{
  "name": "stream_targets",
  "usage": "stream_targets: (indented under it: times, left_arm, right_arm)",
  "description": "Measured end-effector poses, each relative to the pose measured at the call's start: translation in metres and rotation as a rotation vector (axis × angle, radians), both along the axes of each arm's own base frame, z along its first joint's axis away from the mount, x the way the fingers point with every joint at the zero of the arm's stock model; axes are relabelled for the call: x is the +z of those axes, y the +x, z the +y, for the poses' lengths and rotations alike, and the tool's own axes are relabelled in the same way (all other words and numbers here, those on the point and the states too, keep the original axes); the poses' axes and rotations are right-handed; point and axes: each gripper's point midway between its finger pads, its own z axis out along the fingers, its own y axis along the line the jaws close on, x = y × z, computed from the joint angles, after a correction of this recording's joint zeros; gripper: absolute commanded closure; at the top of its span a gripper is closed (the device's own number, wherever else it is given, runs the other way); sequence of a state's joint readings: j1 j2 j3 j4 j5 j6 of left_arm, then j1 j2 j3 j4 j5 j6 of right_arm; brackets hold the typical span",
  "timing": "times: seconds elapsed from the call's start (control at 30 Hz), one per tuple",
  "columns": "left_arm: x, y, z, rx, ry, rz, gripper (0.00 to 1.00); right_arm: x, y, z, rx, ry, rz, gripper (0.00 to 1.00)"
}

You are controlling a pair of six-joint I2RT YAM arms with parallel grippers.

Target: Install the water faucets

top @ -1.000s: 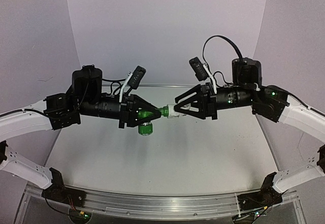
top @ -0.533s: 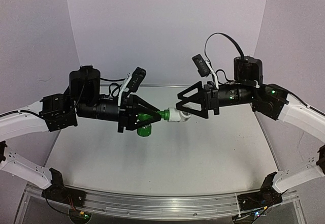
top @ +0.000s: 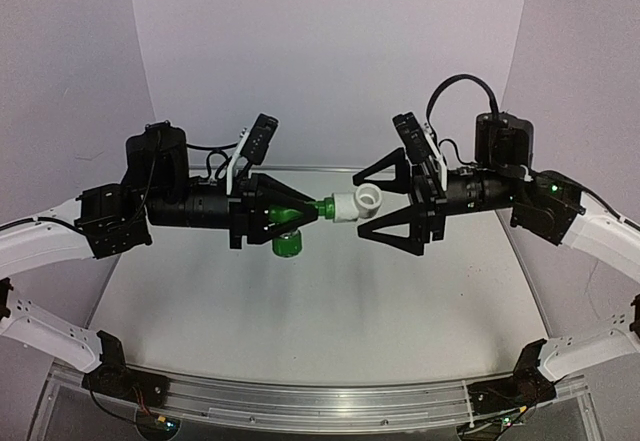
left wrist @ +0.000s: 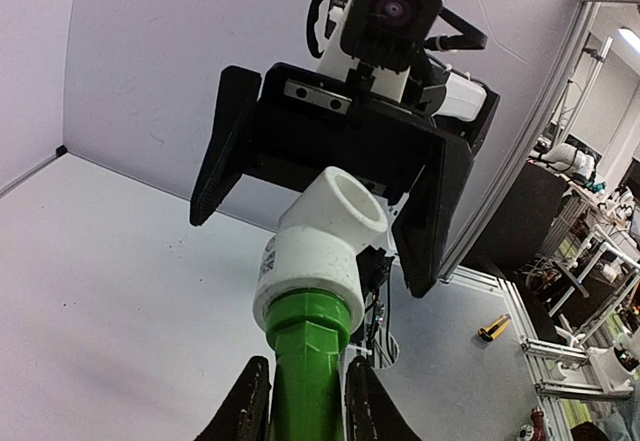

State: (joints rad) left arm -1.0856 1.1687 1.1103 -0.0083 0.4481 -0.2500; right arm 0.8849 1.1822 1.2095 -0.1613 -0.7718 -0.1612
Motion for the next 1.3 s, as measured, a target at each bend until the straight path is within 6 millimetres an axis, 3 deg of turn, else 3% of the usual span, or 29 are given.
stream_targets:
  times: [0.23,0.47,0.83,1.13,1.3]
  left_arm:
    - [-0.001,-0.002,-0.009,-0.035,-0.018,0.027,1.0]
    - [-0.004,-0.004,-0.014,-0.06,-0.023,0.033,1.0]
    - [-0.005,-0.008,-0.014,-0.085,-0.024,0.039,1.0]
    - [-0.009,-0.009,-0.011,-0.091,-0.027,-0.009,1.0]
    - [-0.011,-0.009,-0.011,-0.091,-0.017,-0.05,1.0]
  right_arm:
    - [0.0,-0.01,0.007,0.026,0.001,-0.113,0.16]
    - [-0.002,-0.01,0.012,0.025,0.0,-0.11,0.5]
    - [-0.001,-0.009,0.013,0.015,0.002,-0.073,0.84]
    - [-0.002,-0.011,0.014,0.012,0.0,0.009,0.99]
    - [-0.001,-0.009,0.016,0.001,0.008,0.08,1.0]
